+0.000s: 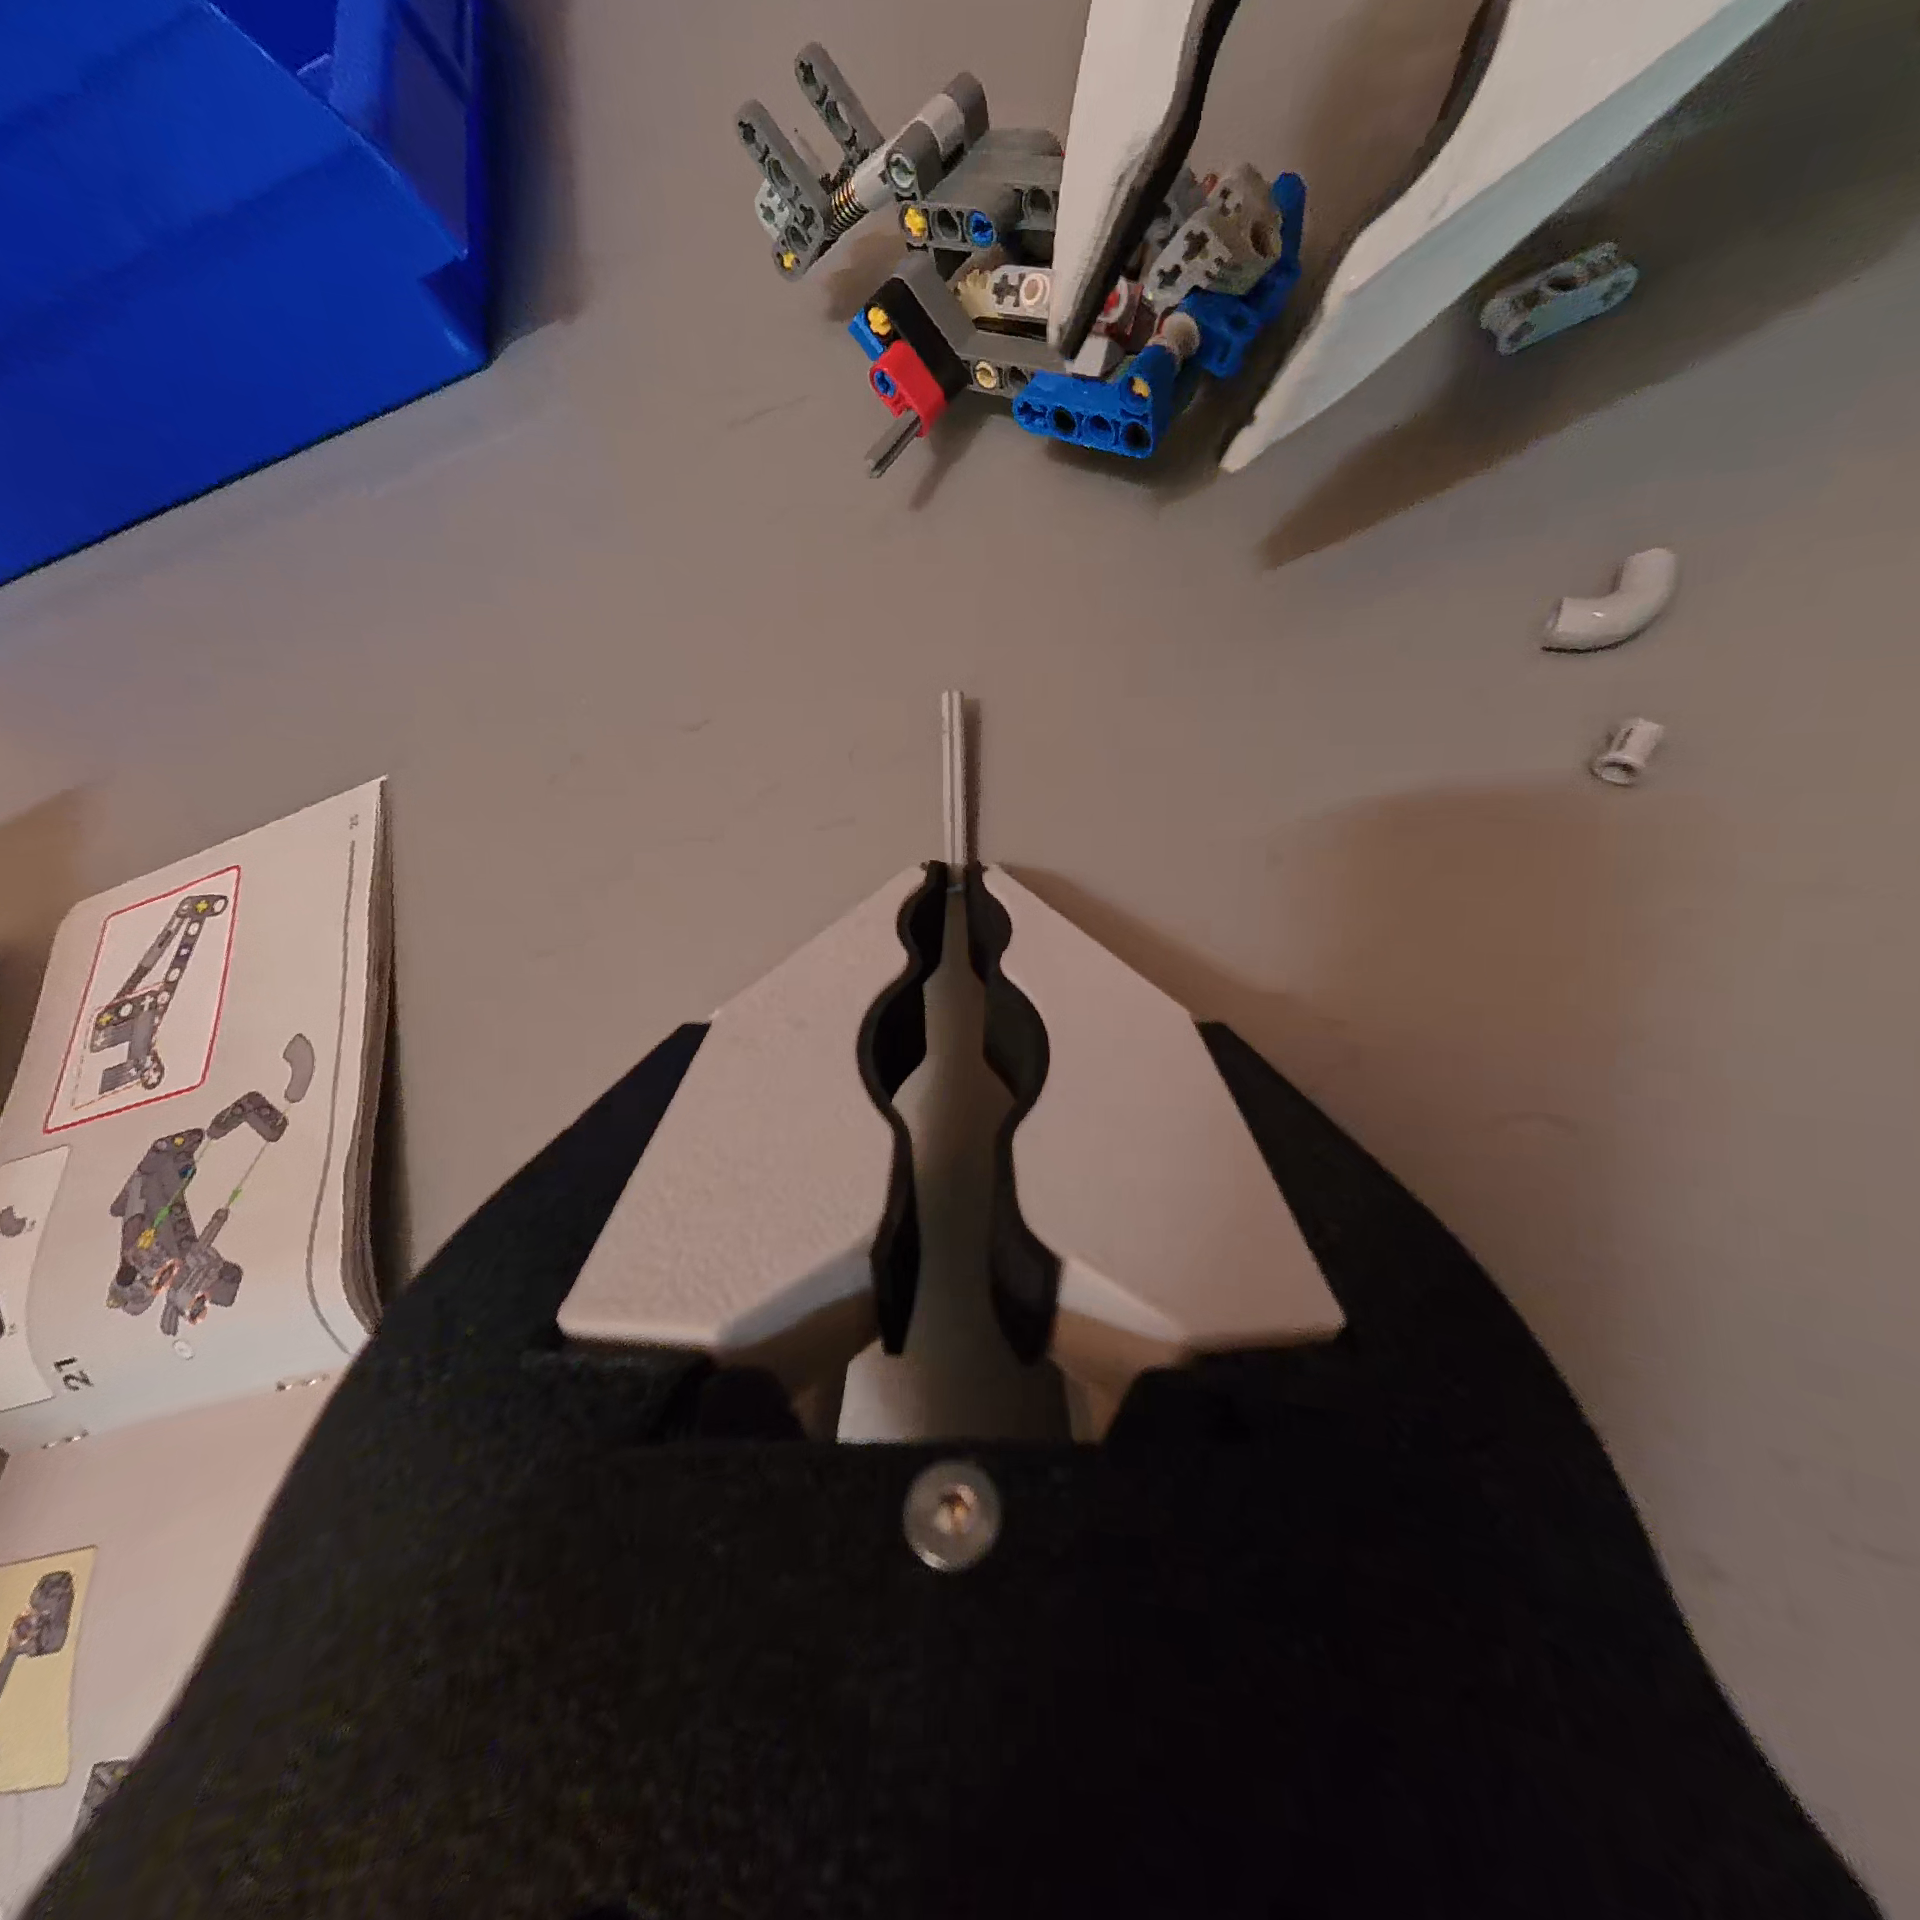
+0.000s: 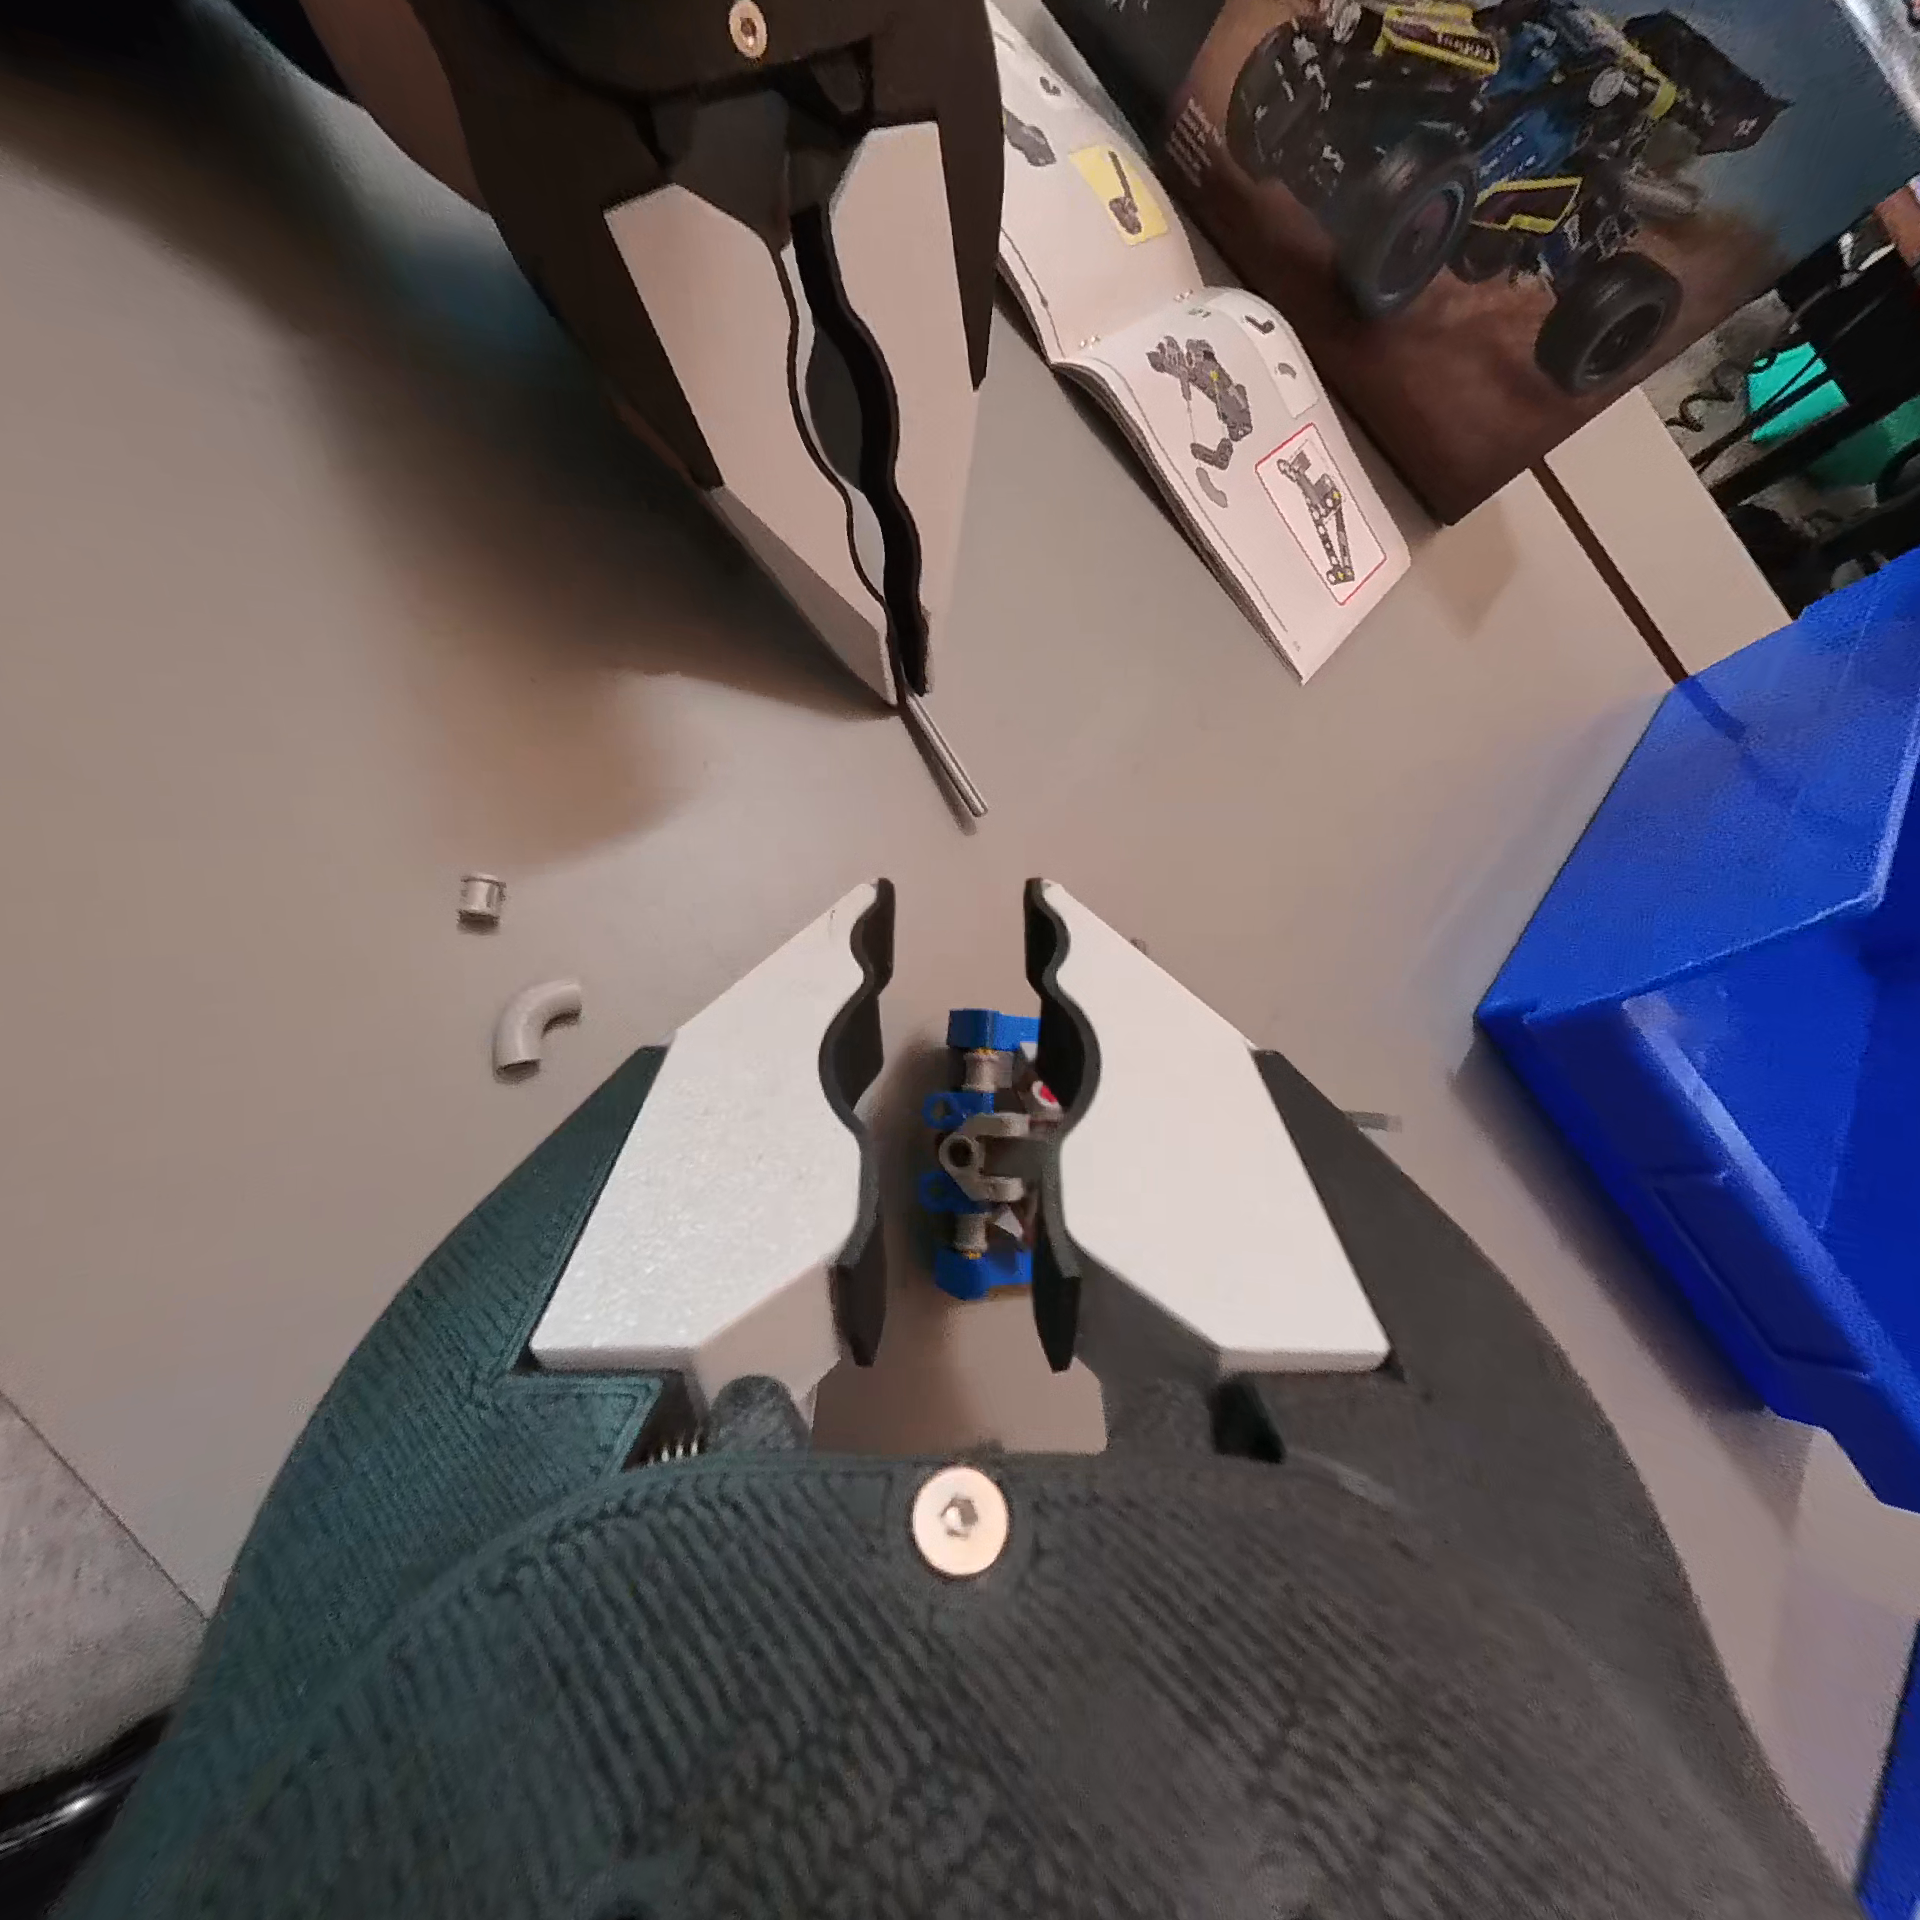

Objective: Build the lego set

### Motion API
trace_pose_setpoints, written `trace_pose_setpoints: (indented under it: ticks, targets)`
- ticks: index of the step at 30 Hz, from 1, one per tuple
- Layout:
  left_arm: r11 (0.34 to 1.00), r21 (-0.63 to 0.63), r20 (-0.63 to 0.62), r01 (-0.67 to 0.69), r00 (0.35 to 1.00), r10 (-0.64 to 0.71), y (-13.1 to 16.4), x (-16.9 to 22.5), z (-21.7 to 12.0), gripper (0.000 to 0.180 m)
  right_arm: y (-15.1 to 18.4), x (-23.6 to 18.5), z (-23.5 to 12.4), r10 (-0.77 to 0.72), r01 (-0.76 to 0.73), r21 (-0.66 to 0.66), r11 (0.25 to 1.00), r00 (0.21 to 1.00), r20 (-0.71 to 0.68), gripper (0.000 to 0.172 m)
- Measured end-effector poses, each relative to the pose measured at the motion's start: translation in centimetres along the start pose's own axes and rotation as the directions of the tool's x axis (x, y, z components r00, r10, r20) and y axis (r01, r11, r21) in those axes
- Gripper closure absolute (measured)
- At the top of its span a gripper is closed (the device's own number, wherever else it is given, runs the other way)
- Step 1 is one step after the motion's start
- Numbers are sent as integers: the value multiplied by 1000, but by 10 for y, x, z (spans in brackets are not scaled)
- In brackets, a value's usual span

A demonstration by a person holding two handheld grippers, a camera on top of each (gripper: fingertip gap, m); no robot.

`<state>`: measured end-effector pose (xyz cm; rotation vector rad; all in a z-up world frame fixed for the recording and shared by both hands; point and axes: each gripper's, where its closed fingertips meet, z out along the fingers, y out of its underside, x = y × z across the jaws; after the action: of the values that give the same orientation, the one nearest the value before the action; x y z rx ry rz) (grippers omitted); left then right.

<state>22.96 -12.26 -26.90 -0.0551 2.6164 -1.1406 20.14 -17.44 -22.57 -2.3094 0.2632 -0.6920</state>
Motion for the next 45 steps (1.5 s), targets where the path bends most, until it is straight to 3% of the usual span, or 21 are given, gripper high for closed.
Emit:
trace_pose_setpoints:
  ticks: [7,11,14,17,20,25,32,35,41,45]
  targets:
    - [1000,1,-10,11,1000,-11,0,0,0,180,15,19,-18,23,-24,-6,1000,998,-64,150]
    - [1000,1,-10,11,1000,-11,0,0,0,180,39,52,-43,115,-116,6,993,971,-208,144]
    - [1000,1,-15,17,1000,-16,0,0,0,180,55,84,-68,253,-228,113,967,903,-348,138]
    - [1000,2,-22,24,999,-24,0,1,0,180,53,103,-89,378,-272,299,915,837,-396,136]
    - [1000,3,-23,24,999,-24,0,1,0,180,49,105,-92,405,-262,376,889,834,-375,134]
    - [999,3,-29,32,999,-32,1,1,-1,180,64,99,-68,359,-278,266,923,871,-335,137]
    - [999,6,-40,39,998,-39,1,2,-2,180,46,87,-43,291,-237,246,940,933,-210,138]
    - [999,6,-38,35,999,-35,1,2,-2,180,42,83,-45,291,-242,261,934,942,-169,139]
    - [999,6,-42,40,998,-40,1,2,-2,180,60,56,-54,215,-210,73,975,974,-69,148]
    - [999,7,-47,43,998,-43,1,2,-1,180,55,49,-68,205,-204,43,978,978,-44,155]
